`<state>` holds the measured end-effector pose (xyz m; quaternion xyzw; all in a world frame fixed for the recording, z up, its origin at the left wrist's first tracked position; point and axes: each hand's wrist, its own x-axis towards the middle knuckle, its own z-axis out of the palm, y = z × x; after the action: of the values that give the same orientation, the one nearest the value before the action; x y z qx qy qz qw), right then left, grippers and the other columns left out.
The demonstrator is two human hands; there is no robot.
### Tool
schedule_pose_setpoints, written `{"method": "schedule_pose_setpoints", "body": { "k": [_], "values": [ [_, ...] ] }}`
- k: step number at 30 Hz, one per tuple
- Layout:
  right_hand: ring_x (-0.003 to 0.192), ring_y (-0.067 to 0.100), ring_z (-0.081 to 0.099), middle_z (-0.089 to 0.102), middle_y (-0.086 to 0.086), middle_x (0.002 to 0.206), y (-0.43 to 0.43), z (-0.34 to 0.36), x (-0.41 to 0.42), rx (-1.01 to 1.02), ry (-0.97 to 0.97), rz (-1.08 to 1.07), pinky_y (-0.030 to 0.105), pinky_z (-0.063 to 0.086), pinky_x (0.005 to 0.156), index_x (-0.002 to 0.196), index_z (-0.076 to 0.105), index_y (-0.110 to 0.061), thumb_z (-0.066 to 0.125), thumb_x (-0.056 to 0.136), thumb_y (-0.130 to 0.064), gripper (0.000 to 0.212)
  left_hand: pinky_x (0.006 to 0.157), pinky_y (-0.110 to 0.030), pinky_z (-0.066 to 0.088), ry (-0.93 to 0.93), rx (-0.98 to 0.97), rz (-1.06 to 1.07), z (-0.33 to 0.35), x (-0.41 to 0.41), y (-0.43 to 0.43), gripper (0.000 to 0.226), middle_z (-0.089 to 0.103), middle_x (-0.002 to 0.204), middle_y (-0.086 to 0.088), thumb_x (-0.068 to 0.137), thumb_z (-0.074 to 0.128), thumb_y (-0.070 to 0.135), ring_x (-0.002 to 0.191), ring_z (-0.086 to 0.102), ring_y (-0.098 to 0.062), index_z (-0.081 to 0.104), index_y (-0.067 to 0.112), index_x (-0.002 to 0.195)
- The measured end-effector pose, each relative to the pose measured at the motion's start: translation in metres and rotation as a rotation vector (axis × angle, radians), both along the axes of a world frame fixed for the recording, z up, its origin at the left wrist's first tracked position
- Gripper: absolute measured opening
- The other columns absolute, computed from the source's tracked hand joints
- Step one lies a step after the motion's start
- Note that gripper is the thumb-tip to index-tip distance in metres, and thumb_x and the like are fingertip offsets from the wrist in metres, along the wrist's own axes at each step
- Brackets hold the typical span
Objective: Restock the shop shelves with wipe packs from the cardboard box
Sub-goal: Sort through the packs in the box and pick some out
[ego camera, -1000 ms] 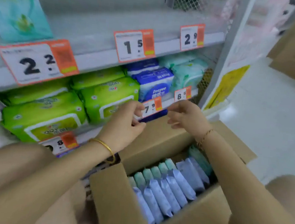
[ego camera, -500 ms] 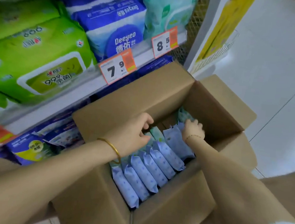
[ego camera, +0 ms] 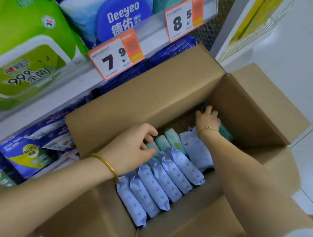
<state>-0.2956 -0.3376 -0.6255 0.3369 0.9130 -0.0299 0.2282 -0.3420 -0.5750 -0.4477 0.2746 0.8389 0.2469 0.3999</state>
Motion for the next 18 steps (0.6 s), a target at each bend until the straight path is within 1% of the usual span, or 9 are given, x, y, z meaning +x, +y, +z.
{"method": "schedule_pose_setpoints", "body": {
  "k": [2, 4, 7, 9, 12, 14, 15, 16, 18],
  "values": [
    [0.114, 0.04, 0.041, 0.024, 0.02, 0.142, 0.001, -0.003, -0.005, 0.02, 0.004, -0.011, 0.041, 0.045, 0.085, 0.13, 0.046, -0.009, 0.047, 0.094, -0.013, 0.036, 0.067, 0.003, 0.038, -0.012, -0.009, 0.001, -0.002, -0.001, -0.001, 0.033, 0.054, 0.114, 0.008, 0.088, 0.058, 0.017, 0.09, 0.06, -0.009, 0.048, 0.026, 0.118],
    [0.111, 0.038, 0.044, 0.027, 0.017, 0.14, 0.001, -0.002, -0.007, 0.04, 0.004, 0.006, 0.04, 0.046, 0.081, 0.126, 0.05, -0.005, 0.039, 0.096, -0.008, 0.032, 0.067, 0.004, 0.038, -0.016, -0.009, 0.003, -0.001, -0.001, 0.0, 0.032, 0.054, 0.113, 0.008, 0.089, 0.058, 0.017, 0.09, 0.06, -0.009, 0.048, 0.026, 0.118],
    [0.112, 0.04, 0.048, 0.036, 0.02, 0.136, 0.0, -0.004, -0.002, 0.041, -0.036, 0.073, 0.044, 0.045, 0.086, 0.123, 0.053, 0.0, 0.033, 0.096, -0.003, 0.033, 0.067, 0.004, 0.037, -0.02, 0.002, 0.006, 0.001, -0.002, 0.002, 0.032, 0.054, 0.114, 0.007, 0.089, 0.057, 0.017, 0.092, 0.06, -0.01, 0.049, 0.025, 0.119],
    [0.112, 0.039, 0.051, 0.041, 0.02, 0.132, -0.002, 0.0, 0.004, 0.054, -0.041, 0.113, 0.043, 0.048, 0.085, 0.12, 0.056, 0.001, 0.038, 0.093, 0.001, 0.032, 0.066, 0.004, 0.037, -0.023, 0.013, 0.003, 0.002, -0.001, 0.002, 0.033, 0.054, 0.115, 0.007, 0.089, 0.056, 0.016, 0.092, 0.06, -0.01, 0.049, 0.024, 0.12],
    [0.108, 0.038, 0.053, 0.046, 0.018, 0.125, -0.004, 0.021, 0.015, 0.019, 0.009, 0.084, 0.041, 0.049, 0.078, 0.114, 0.058, 0.0, 0.049, 0.089, -0.001, 0.026, 0.067, -0.002, 0.04, -0.024, 0.033, -0.004, 0.006, 0.001, 0.004, 0.034, 0.054, 0.117, 0.006, 0.089, 0.056, 0.016, 0.094, 0.06, -0.01, 0.048, 0.023, 0.121],
    [0.099, 0.035, 0.053, 0.046, 0.016, 0.119, -0.004, 0.047, 0.02, 0.001, 0.09, 0.079, 0.038, 0.047, 0.071, 0.109, 0.058, -0.003, 0.055, 0.087, -0.003, 0.022, 0.066, -0.006, 0.042, -0.041, 0.057, 0.007, 0.009, 0.004, 0.006, 0.033, 0.054, 0.118, 0.005, 0.09, 0.056, 0.017, 0.092, 0.06, -0.011, 0.049, 0.022, 0.121],
    [0.093, 0.034, 0.053, 0.046, 0.015, 0.116, -0.003, 0.062, 0.021, -0.002, 0.124, 0.118, 0.037, 0.046, 0.068, 0.106, 0.057, -0.004, 0.057, 0.086, -0.004, 0.02, 0.066, -0.008, 0.042, -0.053, 0.07, 0.015, 0.011, 0.005, 0.006, 0.033, 0.054, 0.118, 0.004, 0.09, 0.057, 0.017, 0.088, 0.059, -0.012, 0.049, 0.021, 0.121],
    [0.088, 0.033, 0.052, 0.046, 0.015, 0.113, -0.003, 0.078, 0.021, -0.007, 0.149, 0.176, 0.036, 0.046, 0.067, 0.104, 0.056, -0.004, 0.059, 0.085, -0.004, 0.019, 0.065, -0.01, 0.042, -0.061, 0.082, 0.023, 0.014, 0.006, 0.007, 0.033, 0.055, 0.118, 0.003, 0.09, 0.057, 0.017, 0.084, 0.058, -0.012, 0.049, 0.021, 0.121],
    [0.088, 0.034, 0.055, 0.047, 0.013, 0.11, -0.005, 0.114, 0.02, -0.08, 0.256, 0.22, 0.037, 0.048, 0.071, 0.103, 0.058, -0.004, 0.058, 0.086, -0.008, 0.017, 0.065, -0.014, 0.043, -0.056, 0.091, 0.032, 0.021, 0.009, 0.006, 0.034, 0.054, 0.12, 0.001, 0.09, 0.057, 0.017, 0.084, 0.058, -0.013, 0.048, 0.02, 0.123]
  ]
}}
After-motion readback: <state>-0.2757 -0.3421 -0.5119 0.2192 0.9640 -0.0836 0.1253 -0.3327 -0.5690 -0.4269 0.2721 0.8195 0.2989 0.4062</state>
